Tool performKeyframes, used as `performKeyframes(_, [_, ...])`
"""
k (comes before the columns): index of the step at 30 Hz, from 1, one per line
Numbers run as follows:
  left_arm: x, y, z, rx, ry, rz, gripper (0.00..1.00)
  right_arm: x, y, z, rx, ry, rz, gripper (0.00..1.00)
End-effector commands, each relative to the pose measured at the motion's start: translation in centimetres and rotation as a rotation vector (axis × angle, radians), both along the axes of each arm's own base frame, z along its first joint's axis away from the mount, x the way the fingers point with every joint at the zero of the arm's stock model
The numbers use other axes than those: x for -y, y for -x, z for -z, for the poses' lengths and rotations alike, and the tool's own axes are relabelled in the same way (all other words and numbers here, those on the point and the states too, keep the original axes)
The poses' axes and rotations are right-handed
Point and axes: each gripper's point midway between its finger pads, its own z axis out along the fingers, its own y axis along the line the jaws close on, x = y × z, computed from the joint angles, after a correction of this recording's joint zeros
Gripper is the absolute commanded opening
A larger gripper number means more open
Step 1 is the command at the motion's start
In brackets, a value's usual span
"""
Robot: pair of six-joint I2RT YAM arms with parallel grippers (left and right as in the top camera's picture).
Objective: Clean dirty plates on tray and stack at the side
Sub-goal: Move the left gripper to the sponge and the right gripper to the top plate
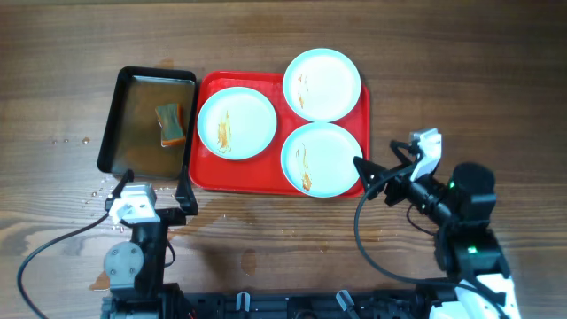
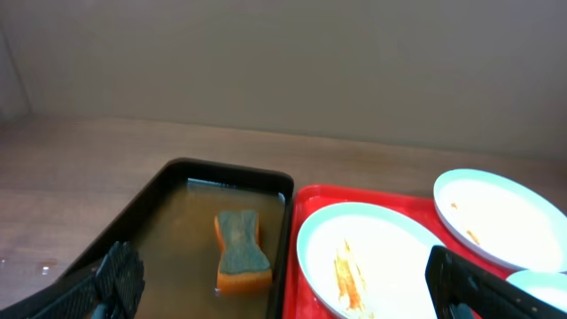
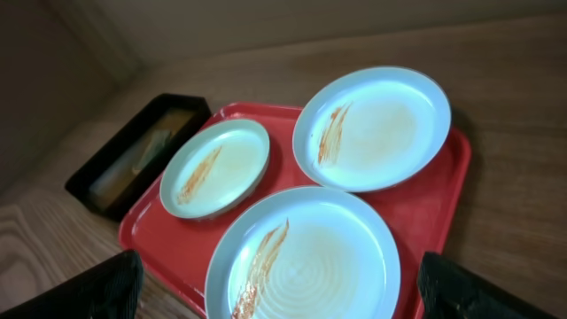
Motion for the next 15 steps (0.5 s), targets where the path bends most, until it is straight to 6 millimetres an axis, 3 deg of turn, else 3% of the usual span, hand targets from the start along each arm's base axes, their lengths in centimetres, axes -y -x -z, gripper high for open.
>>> performKeyframes(1, [0.0,1.1,-3.9,0.055,0.04,-0.007,1.0,0.5,-1.9,-4.1,0.049,0.043,0.025,1.0])
performKeyframes(8, [0.1,3.1,-7.8,0.07,0.065,-0.008,1.0,0.2,-4.7,-6.0,-0.056,0.049,0.017,1.0])
performKeyframes(15, [0.5,3.6,-9.9,-0.02,0.104,0.011,1.0,-1.8,-7.9,-7.9,-0.118,0.06,-0.059,1.0])
